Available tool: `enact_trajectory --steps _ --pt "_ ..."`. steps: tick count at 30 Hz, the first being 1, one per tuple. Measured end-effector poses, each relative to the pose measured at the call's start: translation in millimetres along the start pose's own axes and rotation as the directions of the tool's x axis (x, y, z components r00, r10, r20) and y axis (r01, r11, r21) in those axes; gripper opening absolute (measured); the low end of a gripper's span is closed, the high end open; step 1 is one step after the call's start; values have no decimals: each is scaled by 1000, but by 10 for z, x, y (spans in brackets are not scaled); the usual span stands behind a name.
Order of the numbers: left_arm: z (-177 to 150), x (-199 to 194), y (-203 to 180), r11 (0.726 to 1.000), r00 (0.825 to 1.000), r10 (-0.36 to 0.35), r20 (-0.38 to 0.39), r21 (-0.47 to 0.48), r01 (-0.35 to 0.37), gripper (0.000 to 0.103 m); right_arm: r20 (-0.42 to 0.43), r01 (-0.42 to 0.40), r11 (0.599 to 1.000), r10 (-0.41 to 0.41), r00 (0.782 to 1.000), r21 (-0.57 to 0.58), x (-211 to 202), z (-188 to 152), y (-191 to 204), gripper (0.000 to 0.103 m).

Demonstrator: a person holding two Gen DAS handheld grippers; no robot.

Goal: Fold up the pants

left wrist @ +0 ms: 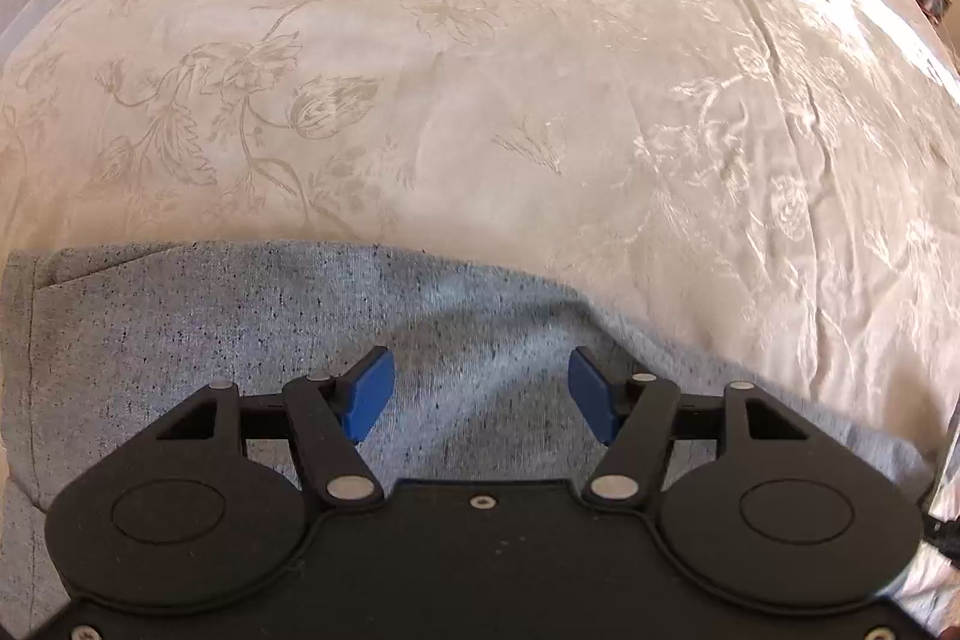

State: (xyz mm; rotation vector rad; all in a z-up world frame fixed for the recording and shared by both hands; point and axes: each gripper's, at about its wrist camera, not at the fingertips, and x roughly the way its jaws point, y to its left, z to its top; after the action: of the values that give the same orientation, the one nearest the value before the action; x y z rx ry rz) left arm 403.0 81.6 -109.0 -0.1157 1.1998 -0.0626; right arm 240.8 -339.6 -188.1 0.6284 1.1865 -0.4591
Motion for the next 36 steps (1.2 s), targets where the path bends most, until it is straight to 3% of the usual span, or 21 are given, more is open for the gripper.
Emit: enact_trajectory --steps 4,8,14,18,19,20,22,30,36 --pt "174 104 48 997 999 -24 -40 -70 22 66 23 -19 1000 18 1000 12 -58 28 -7 5" --pt "305 301 38 997 995 -30 -97 -79 23 66 37 -22 999 23 999 -26 -176 13 -22 5" --pt "324 569 -9 998 982 17 -188 -61 -29 66 38 -24 999 26 999 -38 -223 -14 -44 5" --pt "322 654 14 996 979 40 -198 -75 -56 64 43 -29 999 30 999 -38 -248 -10 -31 5" --pt "328 665 27 995 980 27 -196 -84 -44 54 44 -30 999 32 999 -40 -252 -6 -30 5" --pt "337 672 45 995 981 6 -194 -98 -26 33 43 -32 999 34 998 -43 -258 -8 -36 5" --pt "356 622 73 992 985 -1 -170 -121 -20 13 41 -35 998 37 998 -49 -259 1 -43 5" --pt "249 -110 66 995 999 -27 -20 -92 25 7 58 -66 996 70 996 -67 -376 66 -51 5" --pt "-111 -746 86 998 997 -46 69 -48 49 7 84 -92 993 98 992 -78 -626 43 -168 5"
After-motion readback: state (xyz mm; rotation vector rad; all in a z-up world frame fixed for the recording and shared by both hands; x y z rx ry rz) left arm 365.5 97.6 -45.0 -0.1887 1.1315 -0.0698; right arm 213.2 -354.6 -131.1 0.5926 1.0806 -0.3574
